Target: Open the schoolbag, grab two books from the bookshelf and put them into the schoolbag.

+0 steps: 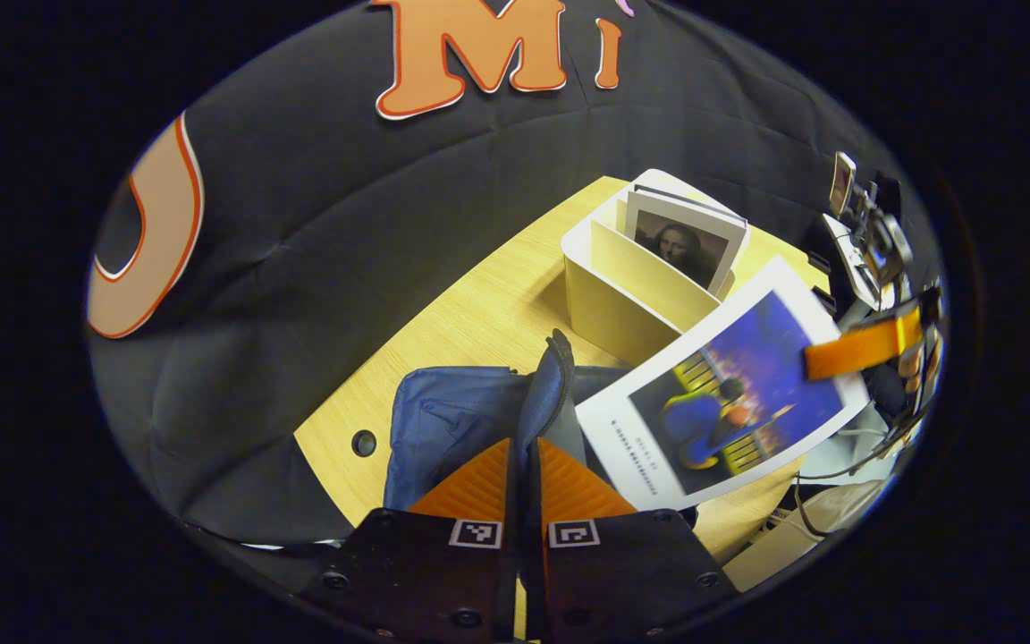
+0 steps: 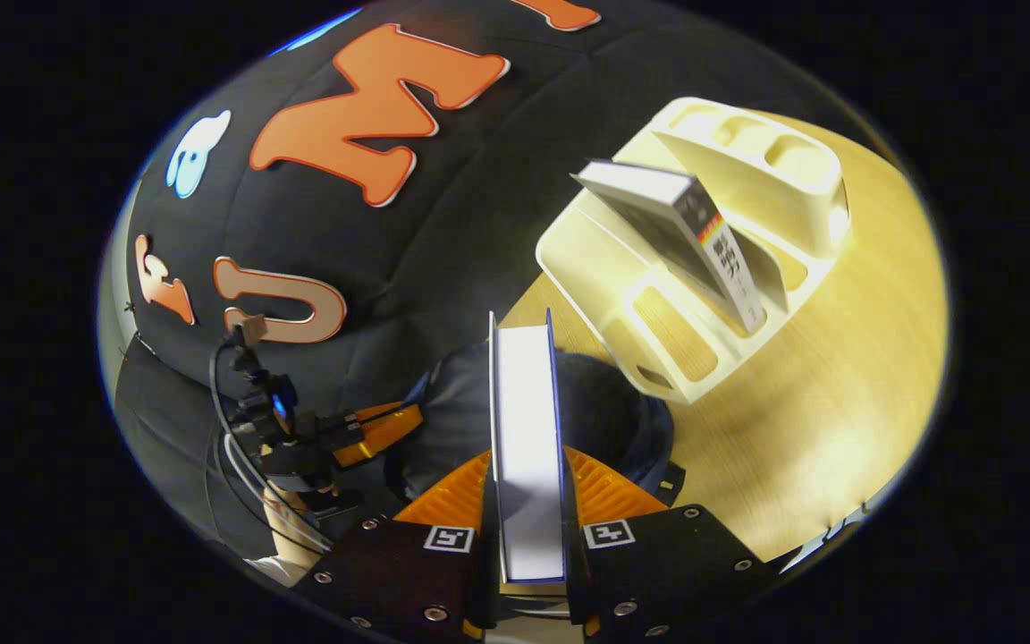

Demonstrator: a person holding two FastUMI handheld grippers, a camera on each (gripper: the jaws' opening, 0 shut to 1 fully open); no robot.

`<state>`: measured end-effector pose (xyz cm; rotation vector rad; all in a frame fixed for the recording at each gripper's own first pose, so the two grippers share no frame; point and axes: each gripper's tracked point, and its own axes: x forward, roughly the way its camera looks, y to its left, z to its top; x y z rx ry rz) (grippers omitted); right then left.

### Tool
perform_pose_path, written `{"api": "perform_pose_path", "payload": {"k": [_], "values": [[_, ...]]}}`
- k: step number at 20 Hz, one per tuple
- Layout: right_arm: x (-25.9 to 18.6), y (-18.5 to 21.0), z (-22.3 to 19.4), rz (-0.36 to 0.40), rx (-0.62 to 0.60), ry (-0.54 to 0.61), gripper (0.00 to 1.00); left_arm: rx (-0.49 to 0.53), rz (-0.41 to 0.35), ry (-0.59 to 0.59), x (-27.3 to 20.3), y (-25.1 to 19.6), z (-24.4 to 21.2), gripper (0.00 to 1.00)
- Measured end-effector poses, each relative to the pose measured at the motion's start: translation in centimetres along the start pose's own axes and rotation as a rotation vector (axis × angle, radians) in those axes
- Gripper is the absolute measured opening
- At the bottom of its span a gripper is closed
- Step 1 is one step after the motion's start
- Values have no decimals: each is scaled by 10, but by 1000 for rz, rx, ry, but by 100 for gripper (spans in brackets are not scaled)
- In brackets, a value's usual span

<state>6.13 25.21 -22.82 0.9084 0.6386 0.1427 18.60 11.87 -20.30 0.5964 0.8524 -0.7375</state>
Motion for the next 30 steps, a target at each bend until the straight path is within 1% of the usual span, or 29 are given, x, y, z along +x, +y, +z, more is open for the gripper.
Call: {"api": "perform_pose_path", "payload": {"k": [4,9,11,12,13,15,17,18,19,20,21,22,23,24,25,27,29,30], "values": [[50,-4,-25,29,59,-24,29,32,-8,-4,-7,-16,8,5],[94,8,-39,20,99,-12,29,97,-14,-26,-17,-30,15,5],[114,15,-41,3,111,1,29,104,-18,-30,-17,-32,18,5],[119,18,-47,-9,104,13,41,104,-21,-30,-18,-32,15,5],[128,21,-49,-19,99,25,30,107,-21,-31,-19,-31,16,5],[134,25,-56,-28,96,57,30,110,-8,-26,-15,-24,16,5],[129,20,-58,-42,99,106,31,82,-8,-22,-11,-20,17,5],[128,18,-57,-56,104,120,45,67,-8,-19,-10,-17,15,5],[126,14,-54,-73,104,123,38,56,-7,-17,-7,-16,13,5],[123,7,-52,-96,108,126,44,47,-9,-16,-6,-15,12,5],[117,3,-51,-116,107,130,58,41,-10,-17,-6,-16,11,5],[112,-2,-49,-131,103,132,66,42,-8,-18,-6,-17,11,5],[109,-6,-48,-144,99,136,79,45,-4,-20,-6,-16,12,0],[106,-6,-47,-139,95,138,83,49,-2,-19,-6,-16,12,5],[100,-4,-45,-124,95,135,89,47,-3,-21,-6,-17,14,5],[86,1,-40,-109,84,138,93,44,-6,-19,-6,-19,12,5],[71,6,-29,-87,33,129,93,52,0,-20,-5,-19,11,5],[60,9,-17,-78,2,110,93,56,0,-20,-5,-20,10,5]]}}
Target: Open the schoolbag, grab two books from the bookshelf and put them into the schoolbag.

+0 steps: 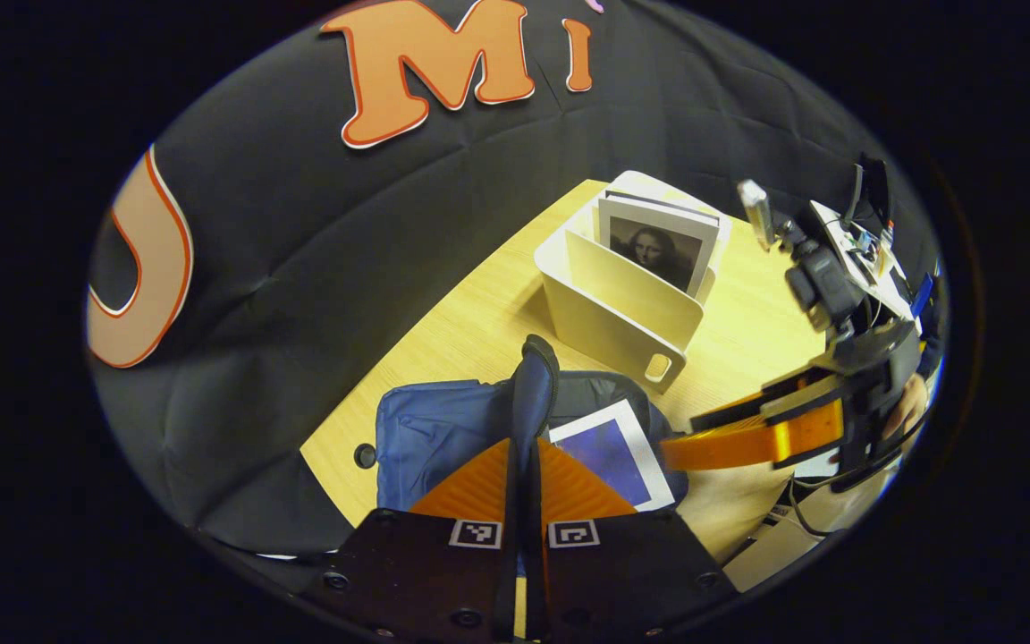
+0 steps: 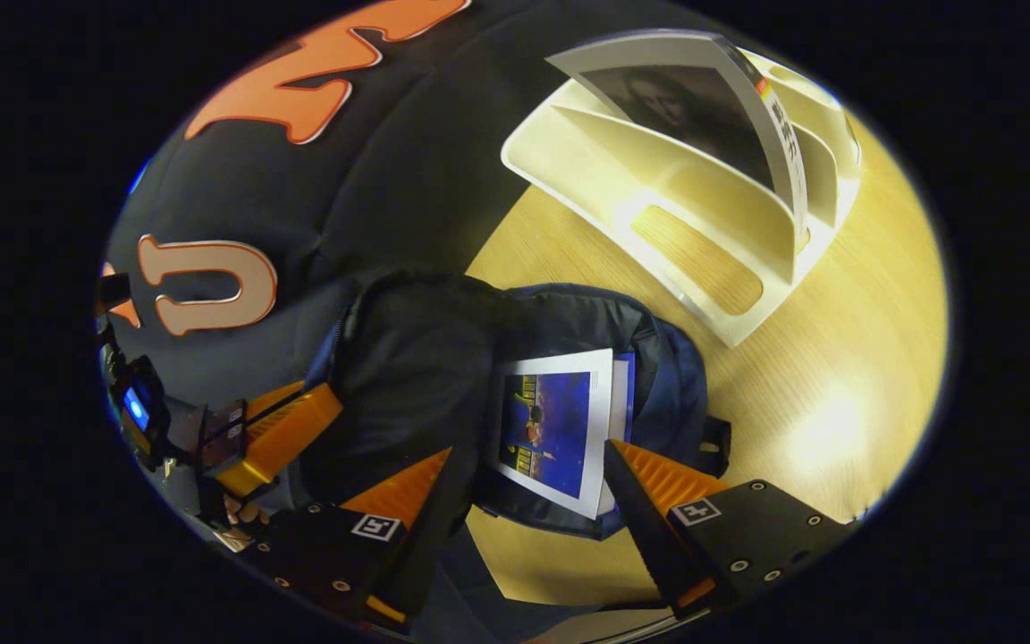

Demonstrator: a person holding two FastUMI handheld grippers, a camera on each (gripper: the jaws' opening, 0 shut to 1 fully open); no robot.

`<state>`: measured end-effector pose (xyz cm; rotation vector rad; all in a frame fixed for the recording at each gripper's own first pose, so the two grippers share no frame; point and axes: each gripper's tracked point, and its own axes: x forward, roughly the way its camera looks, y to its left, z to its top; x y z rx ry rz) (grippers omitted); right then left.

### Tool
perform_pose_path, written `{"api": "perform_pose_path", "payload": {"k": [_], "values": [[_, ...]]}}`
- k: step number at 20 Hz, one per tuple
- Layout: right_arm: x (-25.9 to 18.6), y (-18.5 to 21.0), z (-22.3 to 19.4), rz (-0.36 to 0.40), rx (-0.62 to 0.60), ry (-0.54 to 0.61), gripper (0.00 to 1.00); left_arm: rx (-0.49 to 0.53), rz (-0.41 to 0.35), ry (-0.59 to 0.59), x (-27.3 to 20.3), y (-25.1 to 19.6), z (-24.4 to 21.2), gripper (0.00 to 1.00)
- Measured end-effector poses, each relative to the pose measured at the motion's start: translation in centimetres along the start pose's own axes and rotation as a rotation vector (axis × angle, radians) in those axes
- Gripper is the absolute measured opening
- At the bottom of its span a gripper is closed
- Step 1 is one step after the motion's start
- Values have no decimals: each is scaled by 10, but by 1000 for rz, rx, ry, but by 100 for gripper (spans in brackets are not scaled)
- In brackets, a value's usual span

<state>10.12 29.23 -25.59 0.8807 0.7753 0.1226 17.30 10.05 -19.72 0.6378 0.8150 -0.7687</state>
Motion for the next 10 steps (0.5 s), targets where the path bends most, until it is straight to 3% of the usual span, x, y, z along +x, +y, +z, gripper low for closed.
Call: {"api": "perform_pose_path", "payload": {"k": [4,8,10], "values": [[-67,14,72,-26,-185,-140,94,5,-7,-8,2,-7,-1,5],[-133,24,163,-148,-387,-304,93,-13,-23,-10,6,-13,-4,5],[-147,26,195,-200,-447,-319,93,-12,-24,-11,7,-15,-4,5]]}}
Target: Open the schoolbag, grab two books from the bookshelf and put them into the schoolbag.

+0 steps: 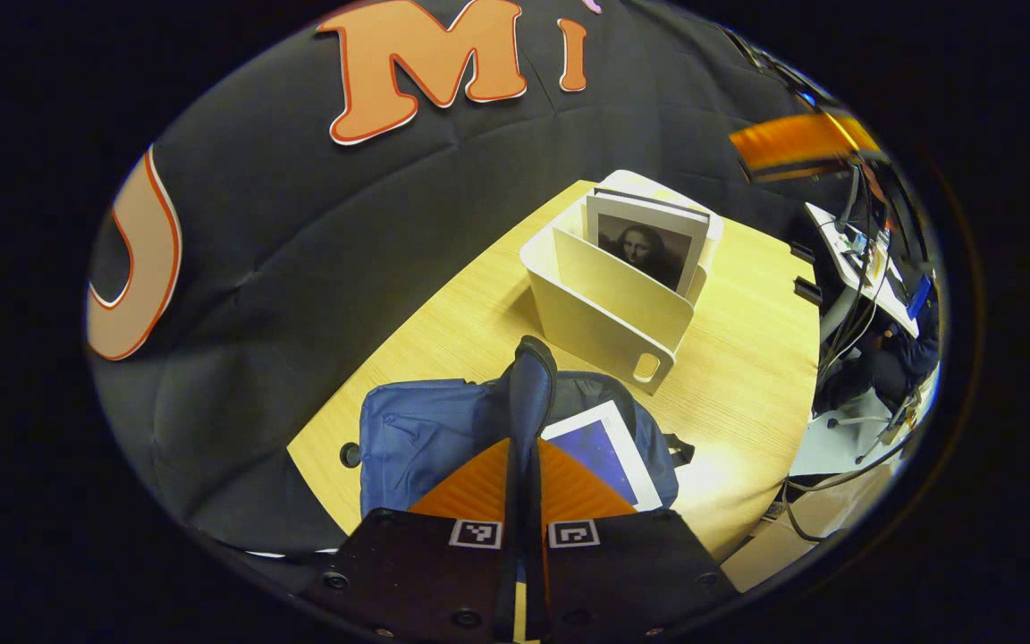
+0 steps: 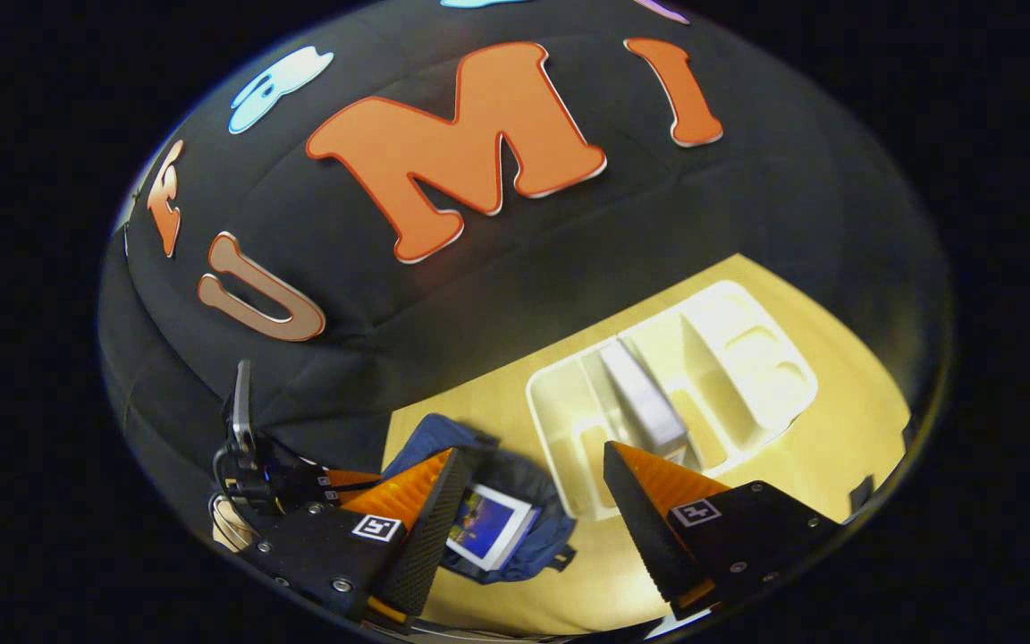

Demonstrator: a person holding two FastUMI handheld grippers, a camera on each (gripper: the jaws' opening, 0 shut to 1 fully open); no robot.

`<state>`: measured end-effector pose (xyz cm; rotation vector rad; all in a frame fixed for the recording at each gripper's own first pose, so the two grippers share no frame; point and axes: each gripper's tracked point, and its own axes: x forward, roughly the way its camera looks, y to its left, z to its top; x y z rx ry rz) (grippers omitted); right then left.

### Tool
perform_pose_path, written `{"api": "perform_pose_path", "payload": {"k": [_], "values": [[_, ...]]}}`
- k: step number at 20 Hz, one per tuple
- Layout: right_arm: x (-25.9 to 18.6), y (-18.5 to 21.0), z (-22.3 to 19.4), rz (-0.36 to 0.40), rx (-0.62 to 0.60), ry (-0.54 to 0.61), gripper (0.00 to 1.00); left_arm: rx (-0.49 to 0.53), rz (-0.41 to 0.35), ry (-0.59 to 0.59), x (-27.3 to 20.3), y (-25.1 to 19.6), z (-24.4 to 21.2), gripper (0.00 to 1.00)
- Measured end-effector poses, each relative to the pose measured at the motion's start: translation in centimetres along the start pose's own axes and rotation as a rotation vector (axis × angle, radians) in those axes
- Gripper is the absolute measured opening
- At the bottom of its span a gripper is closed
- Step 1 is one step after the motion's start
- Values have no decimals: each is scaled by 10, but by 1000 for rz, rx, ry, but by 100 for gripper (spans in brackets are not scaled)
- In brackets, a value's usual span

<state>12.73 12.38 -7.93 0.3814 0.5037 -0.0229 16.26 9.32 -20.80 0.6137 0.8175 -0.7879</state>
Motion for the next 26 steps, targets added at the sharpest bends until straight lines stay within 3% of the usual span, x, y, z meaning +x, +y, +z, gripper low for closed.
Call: {"api": "perform_pose_path", "payload": {"k": [6,12,22,23,24,25,26], "values": [[56,-59,29,-175,-211,158,91,-8,-1,-4,5,-2,-3,5],[121,-90,-10,-209,-281,402,92,-54,6,9,11,0,-9,5],[165,-99,-53,-196,-288,561,89,-95,4,44,20,-4,-14,5],[167,-101,-59,-199,-287,566,67,-96,6,45,19,-3,-13,5],[168,-102,-58,-209,-282,569,60,-99,7,47,20,-2,-14,5],[166,-99,-56,-218,-271,563,29,-100,8,48,19,-3,-13,5],[165,-101,-56,-227,-275,556,37,-101,8,48,19,-2,-15,5]]}}
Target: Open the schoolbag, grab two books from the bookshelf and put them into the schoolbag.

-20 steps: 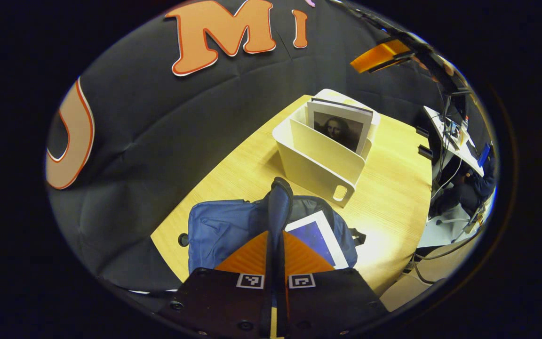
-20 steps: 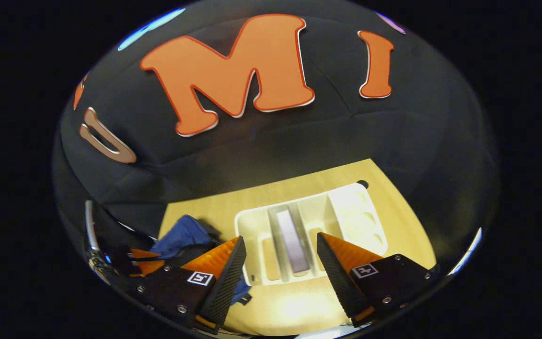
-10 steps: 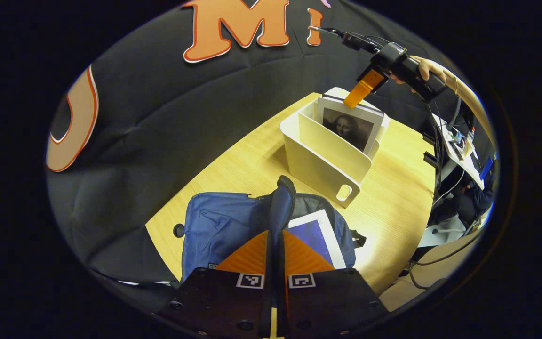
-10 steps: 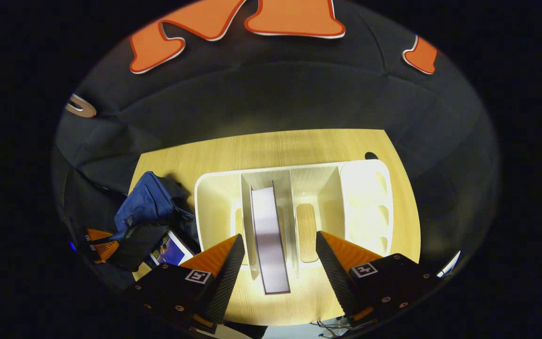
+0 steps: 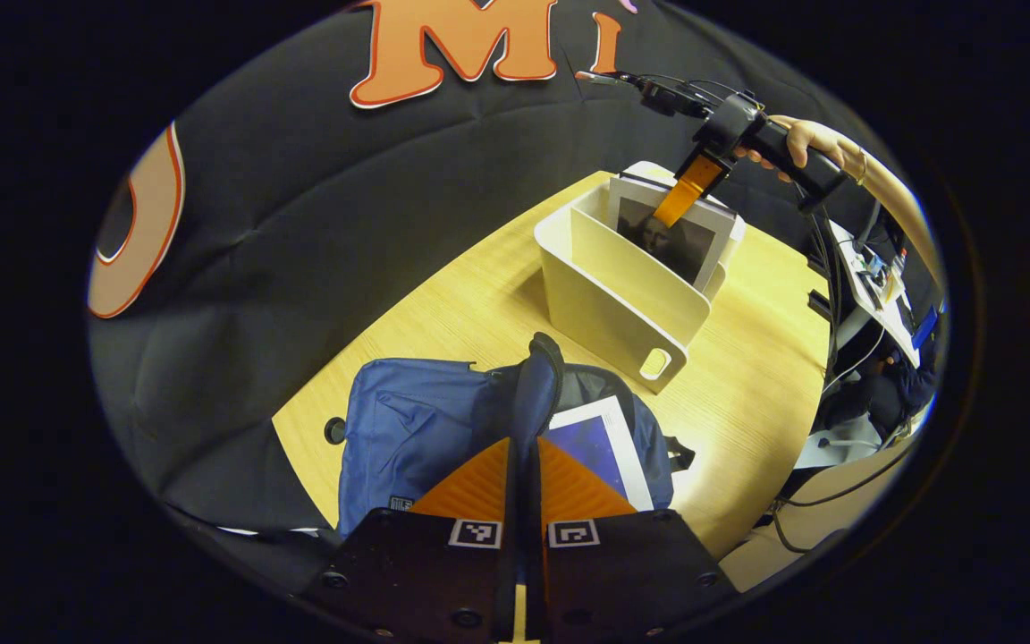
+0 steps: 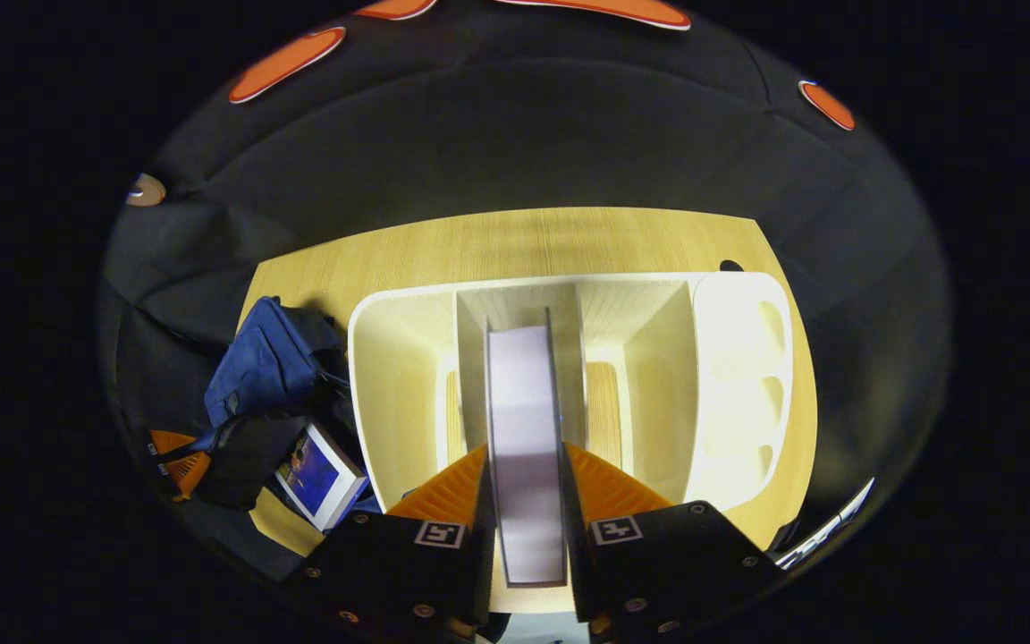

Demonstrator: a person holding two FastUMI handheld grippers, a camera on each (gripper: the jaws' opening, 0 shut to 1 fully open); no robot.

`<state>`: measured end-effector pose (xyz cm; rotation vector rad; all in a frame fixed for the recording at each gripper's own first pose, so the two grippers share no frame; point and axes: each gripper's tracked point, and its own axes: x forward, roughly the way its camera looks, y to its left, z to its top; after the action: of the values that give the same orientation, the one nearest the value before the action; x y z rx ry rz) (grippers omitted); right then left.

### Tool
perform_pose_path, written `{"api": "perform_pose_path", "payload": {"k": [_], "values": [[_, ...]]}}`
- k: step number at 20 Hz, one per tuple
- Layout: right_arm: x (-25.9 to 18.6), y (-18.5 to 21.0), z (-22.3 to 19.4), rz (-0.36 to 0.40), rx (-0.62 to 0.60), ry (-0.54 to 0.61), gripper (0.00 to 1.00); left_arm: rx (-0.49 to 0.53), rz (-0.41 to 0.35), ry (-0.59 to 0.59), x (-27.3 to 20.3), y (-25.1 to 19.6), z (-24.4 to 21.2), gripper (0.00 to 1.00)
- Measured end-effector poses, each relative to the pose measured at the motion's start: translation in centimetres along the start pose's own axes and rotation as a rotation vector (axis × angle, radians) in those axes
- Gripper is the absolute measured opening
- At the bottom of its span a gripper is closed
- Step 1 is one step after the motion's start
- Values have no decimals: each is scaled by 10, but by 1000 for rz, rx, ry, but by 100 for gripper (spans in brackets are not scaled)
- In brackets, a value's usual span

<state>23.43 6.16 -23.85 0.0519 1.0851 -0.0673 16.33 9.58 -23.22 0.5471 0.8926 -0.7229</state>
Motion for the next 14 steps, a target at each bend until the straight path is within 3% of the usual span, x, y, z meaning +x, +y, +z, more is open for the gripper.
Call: {"api": "perform_pose_path", "payload": {"k": [4,9,11,14], "values": [[-31,-5,11,10,26,-72,32,1,2,-4,-1,1,1,5],[-134,-17,37,48,91,-289,31,2,9,-19,-4,1,5,5],[-186,-18,37,96,136,-399,31,-5,10,-38,-9,3,8,5],[-241,-4,21,225,220,-529,31,4,21,-51,-15,10,10,5]]}}
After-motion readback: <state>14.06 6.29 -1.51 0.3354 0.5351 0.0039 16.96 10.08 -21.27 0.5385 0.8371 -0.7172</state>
